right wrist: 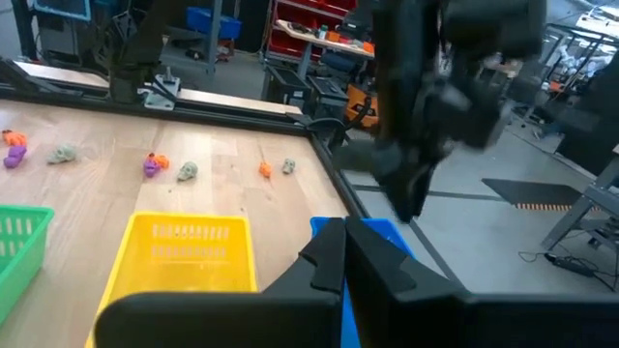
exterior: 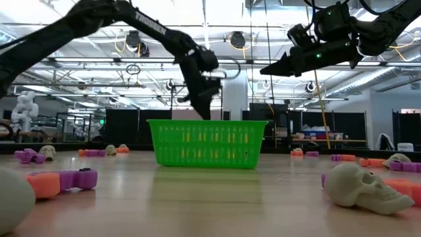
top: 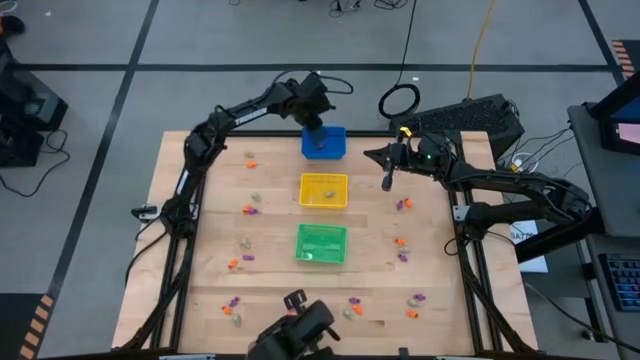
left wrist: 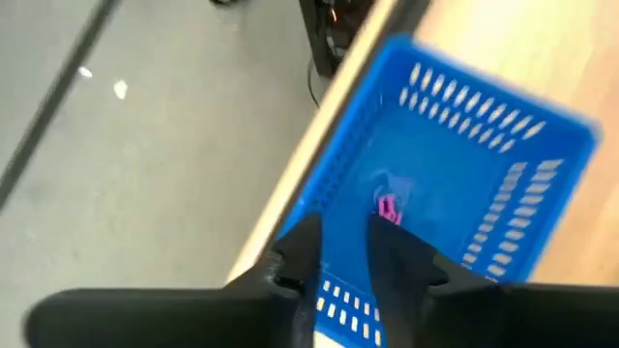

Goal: Sort Halloween decoration
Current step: Put the orange skeleton toy into the green bin

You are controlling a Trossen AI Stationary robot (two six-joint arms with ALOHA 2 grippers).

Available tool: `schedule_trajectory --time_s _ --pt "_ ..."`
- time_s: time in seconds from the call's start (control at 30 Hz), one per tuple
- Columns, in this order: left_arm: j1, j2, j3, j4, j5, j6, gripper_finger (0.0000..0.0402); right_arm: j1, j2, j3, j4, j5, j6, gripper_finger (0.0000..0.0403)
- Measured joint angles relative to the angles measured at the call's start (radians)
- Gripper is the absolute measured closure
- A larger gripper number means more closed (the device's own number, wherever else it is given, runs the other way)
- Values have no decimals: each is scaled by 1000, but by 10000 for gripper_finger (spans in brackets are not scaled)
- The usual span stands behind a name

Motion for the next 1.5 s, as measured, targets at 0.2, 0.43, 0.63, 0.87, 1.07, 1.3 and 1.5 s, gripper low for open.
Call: schedule_trajectory --time_s 0.2,0.43,0.63,0.87,1.07,1.3,1.5 --pt "-39 -84 -119 158 -2 -44 397 -3 -7 0 -25 1 -8 403" --pt "-66 -227 -428 479 -57 -57 399 -10 -10 0 -40 2 -8 403" --pt "-63 -418 -746 725 -52 -84 400 -8 -10 0 -79 0 2 403" --pt "-101 -608 -1130 1037 -34 -93 400 -7 -11 1 -156 -5 83 403" --pt "-106 -673 -1430 1444 -18 -213 400 -5 -31 53 -430 23 119 403" --pt "-110 -684 -1606 1720 106 -212 400 61 -30 226 -957 208 217 403" --pt "-122 -684 -1650 1811 179 -187 400 158 -33 258 -1230 170 389 400"
